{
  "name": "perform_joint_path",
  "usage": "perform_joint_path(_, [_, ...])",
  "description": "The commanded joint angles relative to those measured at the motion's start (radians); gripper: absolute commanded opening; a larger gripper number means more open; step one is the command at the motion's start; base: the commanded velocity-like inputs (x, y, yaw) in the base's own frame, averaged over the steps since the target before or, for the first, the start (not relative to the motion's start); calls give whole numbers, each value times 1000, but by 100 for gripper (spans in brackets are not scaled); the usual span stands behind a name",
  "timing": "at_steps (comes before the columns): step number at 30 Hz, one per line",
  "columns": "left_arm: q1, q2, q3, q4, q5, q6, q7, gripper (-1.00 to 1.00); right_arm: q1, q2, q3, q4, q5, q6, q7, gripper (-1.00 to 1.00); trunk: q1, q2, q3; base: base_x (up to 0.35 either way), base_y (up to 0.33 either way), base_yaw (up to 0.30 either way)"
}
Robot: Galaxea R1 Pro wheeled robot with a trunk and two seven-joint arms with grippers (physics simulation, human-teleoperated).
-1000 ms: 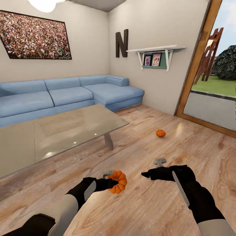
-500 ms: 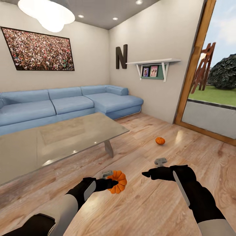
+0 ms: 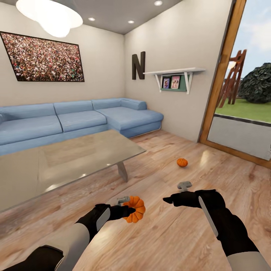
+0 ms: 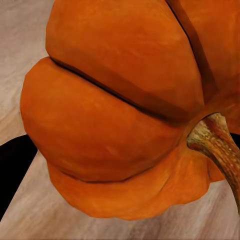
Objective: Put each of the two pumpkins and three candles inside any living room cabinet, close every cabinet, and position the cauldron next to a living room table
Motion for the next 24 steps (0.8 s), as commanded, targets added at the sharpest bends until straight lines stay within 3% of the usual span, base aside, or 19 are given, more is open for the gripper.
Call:
perform_joint_path(1, [-1, 0, -4, -1, 7, 5, 3, -100, 0, -1, 1, -1, 2, 3, 3, 100, 0, 0, -1, 116, -299, 0])
perform_joint_path(24, [-1, -1, -6, 1, -6, 5, 4, -100, 0, -1, 1, 0, 2, 4, 3, 100, 0, 0, -1, 127, -317, 0])
